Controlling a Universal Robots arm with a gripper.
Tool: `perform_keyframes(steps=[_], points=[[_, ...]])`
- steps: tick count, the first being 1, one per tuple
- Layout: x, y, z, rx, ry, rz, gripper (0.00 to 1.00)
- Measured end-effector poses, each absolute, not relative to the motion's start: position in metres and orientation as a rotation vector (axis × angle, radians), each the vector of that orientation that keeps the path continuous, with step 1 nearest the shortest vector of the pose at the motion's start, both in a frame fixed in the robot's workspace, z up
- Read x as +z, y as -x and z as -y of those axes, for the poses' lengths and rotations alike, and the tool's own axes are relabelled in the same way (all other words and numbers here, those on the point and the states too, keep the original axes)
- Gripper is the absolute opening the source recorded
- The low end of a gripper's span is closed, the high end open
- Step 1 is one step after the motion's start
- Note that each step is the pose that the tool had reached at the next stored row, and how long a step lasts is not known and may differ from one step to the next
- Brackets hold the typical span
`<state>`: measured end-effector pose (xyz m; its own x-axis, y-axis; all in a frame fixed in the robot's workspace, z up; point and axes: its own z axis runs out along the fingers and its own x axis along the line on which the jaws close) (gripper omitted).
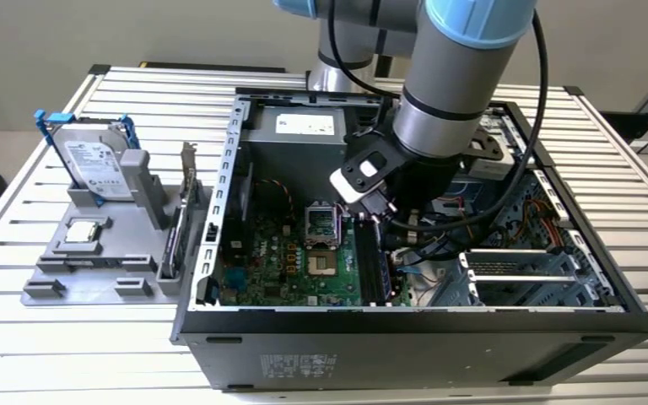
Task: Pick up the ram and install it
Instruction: 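Press down the ram until it locks into place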
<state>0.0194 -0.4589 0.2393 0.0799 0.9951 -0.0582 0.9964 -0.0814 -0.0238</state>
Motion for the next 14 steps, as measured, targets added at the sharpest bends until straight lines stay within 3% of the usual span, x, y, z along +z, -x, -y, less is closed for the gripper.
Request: perform_keyframes(steps=[14], points=[[0.2315, -0.0194, 0.4562, -0.092, -2.292, -2.114, 0.0]])
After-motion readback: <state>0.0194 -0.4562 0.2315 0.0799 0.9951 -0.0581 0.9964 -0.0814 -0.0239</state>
